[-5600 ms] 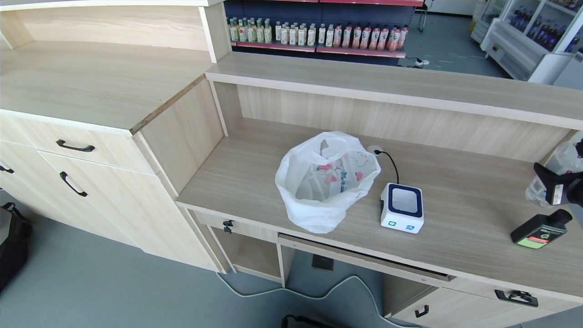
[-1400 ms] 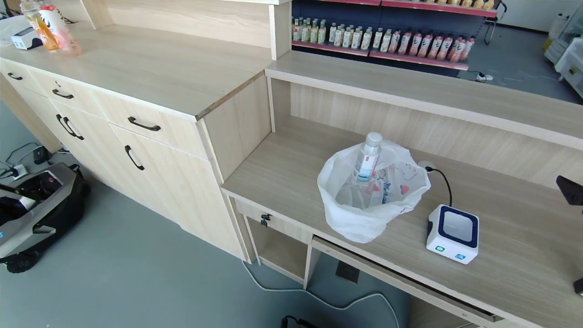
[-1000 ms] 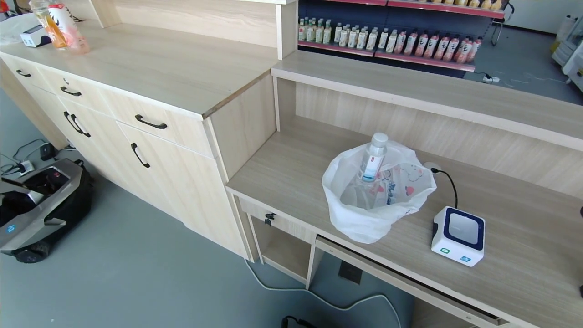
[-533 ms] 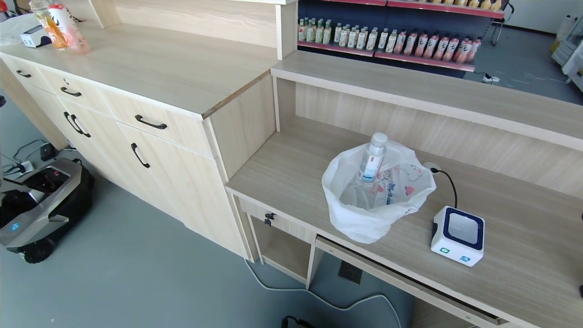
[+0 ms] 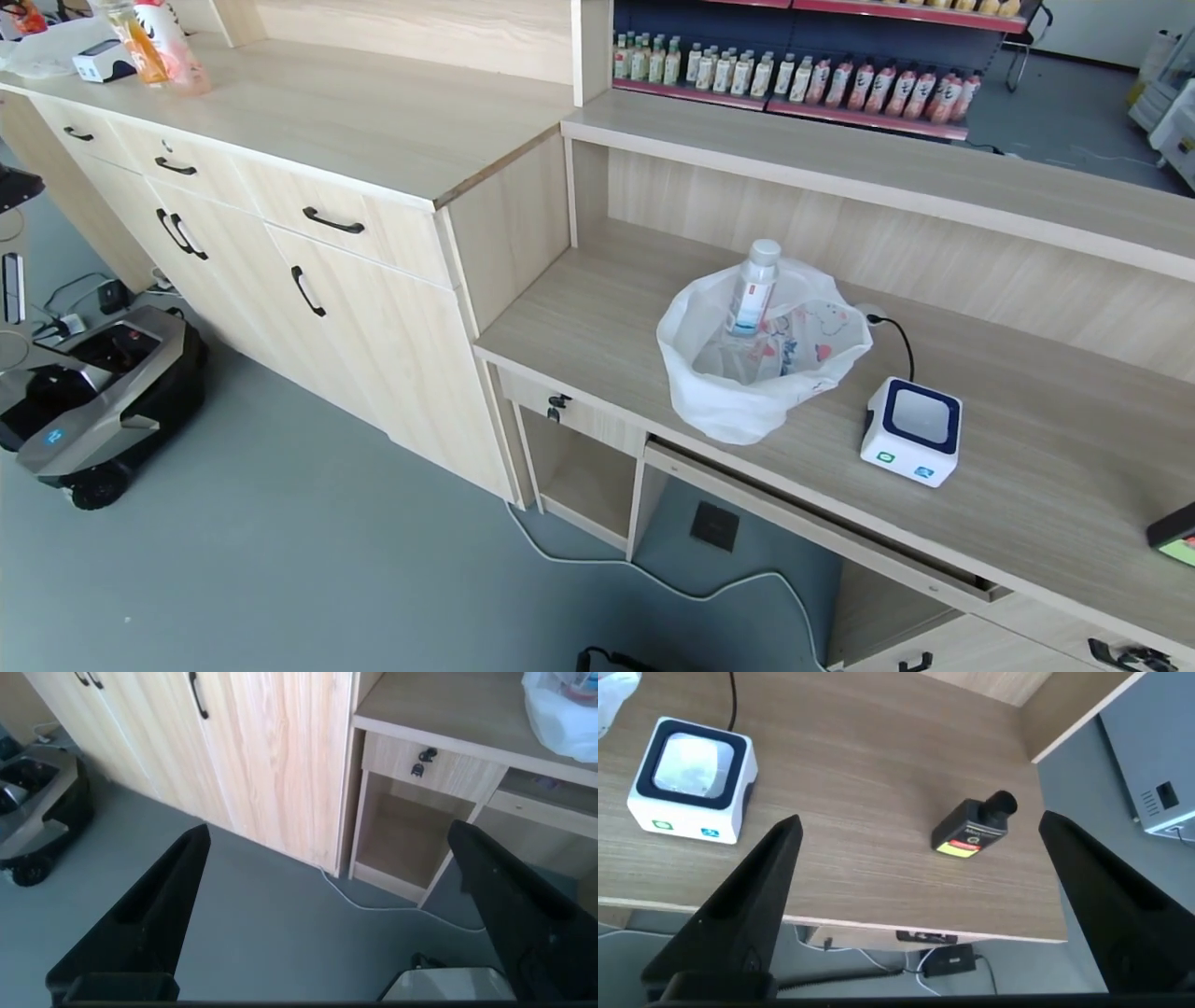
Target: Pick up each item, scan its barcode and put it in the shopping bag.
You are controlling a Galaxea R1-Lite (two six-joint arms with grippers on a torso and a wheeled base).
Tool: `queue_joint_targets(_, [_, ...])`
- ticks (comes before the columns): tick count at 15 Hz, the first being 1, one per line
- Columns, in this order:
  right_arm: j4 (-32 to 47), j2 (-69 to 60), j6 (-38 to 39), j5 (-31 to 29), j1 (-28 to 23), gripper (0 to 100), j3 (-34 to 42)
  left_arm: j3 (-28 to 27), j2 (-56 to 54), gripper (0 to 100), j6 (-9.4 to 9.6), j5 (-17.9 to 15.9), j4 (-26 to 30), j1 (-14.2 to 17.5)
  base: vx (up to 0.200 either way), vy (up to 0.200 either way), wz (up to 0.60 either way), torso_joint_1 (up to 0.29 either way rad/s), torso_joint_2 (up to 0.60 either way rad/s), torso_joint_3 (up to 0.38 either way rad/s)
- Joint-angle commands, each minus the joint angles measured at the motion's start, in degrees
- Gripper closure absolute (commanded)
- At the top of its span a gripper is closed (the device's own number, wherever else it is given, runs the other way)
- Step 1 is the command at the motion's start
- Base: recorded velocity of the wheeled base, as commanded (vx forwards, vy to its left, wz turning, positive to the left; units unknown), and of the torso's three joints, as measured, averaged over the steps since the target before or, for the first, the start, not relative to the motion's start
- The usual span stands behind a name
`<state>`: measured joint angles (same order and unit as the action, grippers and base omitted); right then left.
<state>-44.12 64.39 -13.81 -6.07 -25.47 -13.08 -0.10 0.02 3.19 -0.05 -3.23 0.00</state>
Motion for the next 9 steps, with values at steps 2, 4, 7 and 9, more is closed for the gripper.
queue_joint_targets(2, [0.17,-2.69,-0.60,-0.08,-0.11,0,1.74,0.01,-0.02,0,-0.12,0.05,-0.02,0.00,0.000,0.000,0.00,0.000,0.00,0.000])
queue_joint_targets(4, [0.17,-3.66,-2.62,-0.08,-0.20,0,2.18,0.01,-0.02,0,-0.12,0.05,-0.02,0.00,0.000,0.000,-0.30,0.006,0.00,0.004])
queue_joint_targets(7, [0.35,-3.22,-2.71,-0.52,-1.08,0,1.22,0.01,-0.02,0,-0.12,0.05,-0.02,0.00,0.000,0.000,-0.60,0.009,0.01,0.004])
queue_joint_targets(9, [0.26,-0.49,-3.68,-0.43,-6.53,0,0.34,0.01,-0.02,0,-0.12,0.05,-0.02,0.00,0.000,0.000,-0.60,0.007,0.01,0.002])
